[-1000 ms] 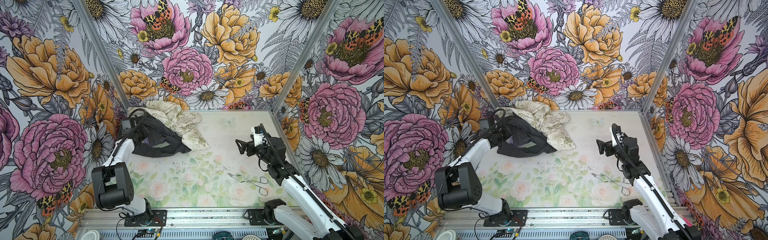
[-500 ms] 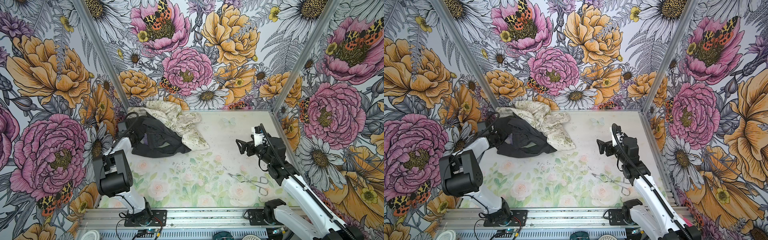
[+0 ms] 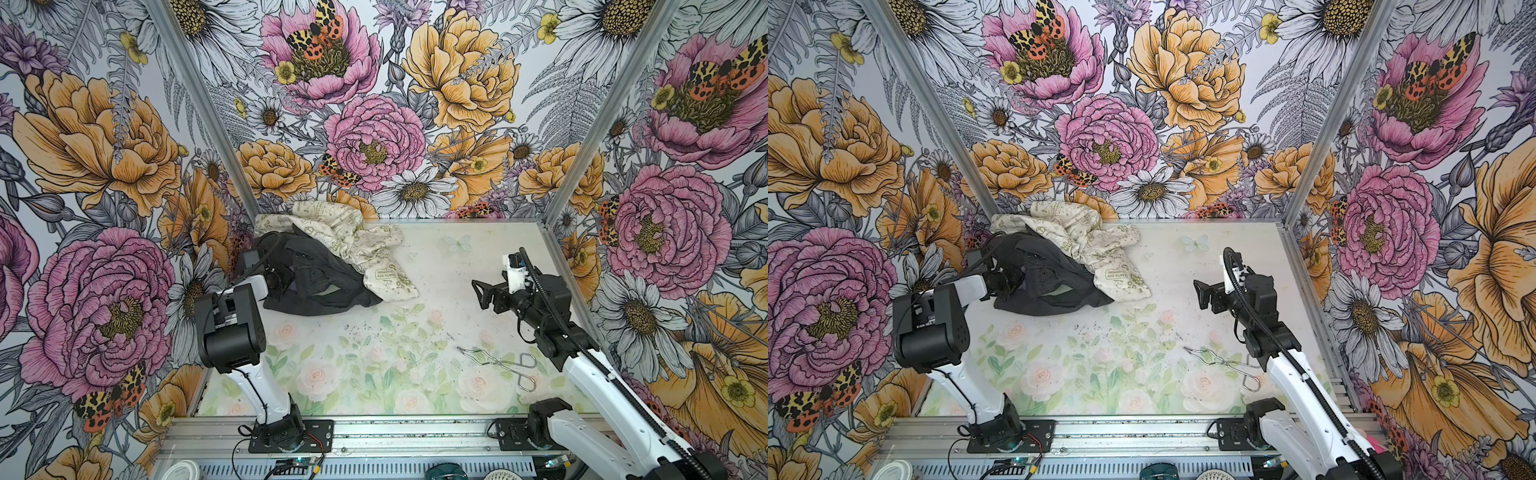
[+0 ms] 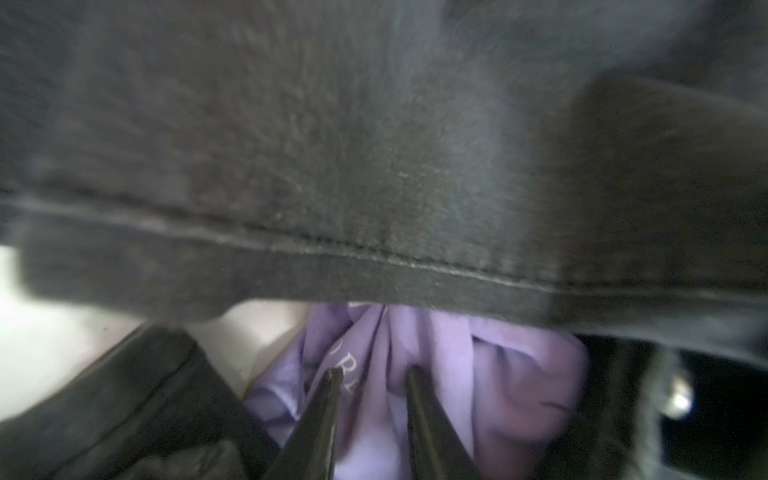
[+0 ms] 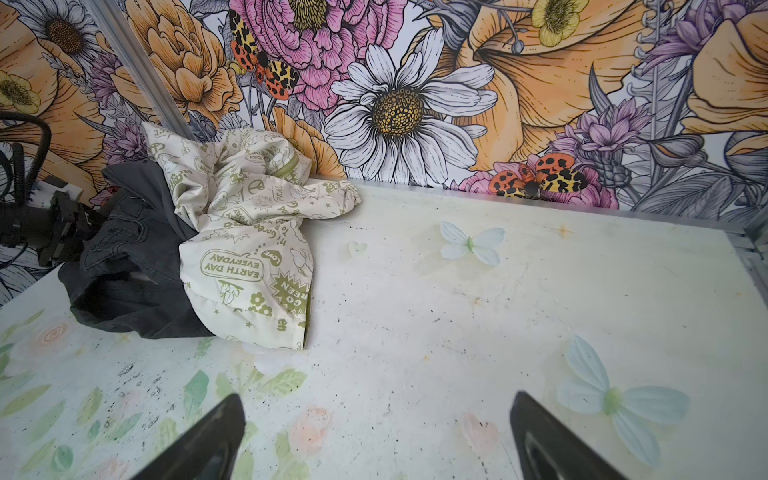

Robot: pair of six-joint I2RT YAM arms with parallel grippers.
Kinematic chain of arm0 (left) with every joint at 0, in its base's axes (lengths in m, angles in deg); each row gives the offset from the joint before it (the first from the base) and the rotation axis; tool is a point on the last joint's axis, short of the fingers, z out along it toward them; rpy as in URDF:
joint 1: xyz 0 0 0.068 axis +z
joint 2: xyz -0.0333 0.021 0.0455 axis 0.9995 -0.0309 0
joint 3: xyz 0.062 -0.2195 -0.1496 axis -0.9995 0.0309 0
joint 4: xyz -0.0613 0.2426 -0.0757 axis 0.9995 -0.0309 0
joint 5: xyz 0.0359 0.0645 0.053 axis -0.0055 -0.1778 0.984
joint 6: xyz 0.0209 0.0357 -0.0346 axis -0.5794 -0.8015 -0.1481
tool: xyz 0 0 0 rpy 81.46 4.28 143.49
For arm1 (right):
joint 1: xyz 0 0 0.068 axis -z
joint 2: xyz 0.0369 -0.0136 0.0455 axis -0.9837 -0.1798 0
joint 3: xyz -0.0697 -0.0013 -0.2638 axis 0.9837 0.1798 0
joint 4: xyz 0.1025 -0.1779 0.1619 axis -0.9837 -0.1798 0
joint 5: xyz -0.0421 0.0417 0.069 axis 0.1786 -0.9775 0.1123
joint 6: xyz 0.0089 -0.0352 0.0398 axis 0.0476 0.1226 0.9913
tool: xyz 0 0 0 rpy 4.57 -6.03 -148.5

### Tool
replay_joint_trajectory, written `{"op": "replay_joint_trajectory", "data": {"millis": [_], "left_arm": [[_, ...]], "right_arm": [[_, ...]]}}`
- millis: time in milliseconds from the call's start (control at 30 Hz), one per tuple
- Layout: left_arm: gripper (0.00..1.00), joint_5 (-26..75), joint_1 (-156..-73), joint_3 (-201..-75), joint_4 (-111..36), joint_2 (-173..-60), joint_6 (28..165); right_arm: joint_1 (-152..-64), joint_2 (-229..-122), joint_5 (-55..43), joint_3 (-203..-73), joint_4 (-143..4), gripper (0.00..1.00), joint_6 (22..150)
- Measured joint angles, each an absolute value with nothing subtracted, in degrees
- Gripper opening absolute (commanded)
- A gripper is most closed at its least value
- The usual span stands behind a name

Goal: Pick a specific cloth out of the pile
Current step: 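Close the left gripper on the lavender shirt under the denim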

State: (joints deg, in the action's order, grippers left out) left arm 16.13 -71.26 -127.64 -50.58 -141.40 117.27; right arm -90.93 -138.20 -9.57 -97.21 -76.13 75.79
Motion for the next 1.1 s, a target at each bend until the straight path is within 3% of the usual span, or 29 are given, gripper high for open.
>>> {"op": "replay_joint_trajectory", "data": {"millis": [267,1100], "left_arm": [[0.0,14.84,-71.67,-127.99,-48.48,-143.93,119.0],[0.0,15.19,-71.61,-124.32,-51.17,-125.55,114.23]], "right_arm": [[-90.93,-138.2,-9.37,-97.21,-76.35,0.99,75.79],[-90.93,-138.2,-9.44,-97.21,-77.33,0.99,75.94]]}}
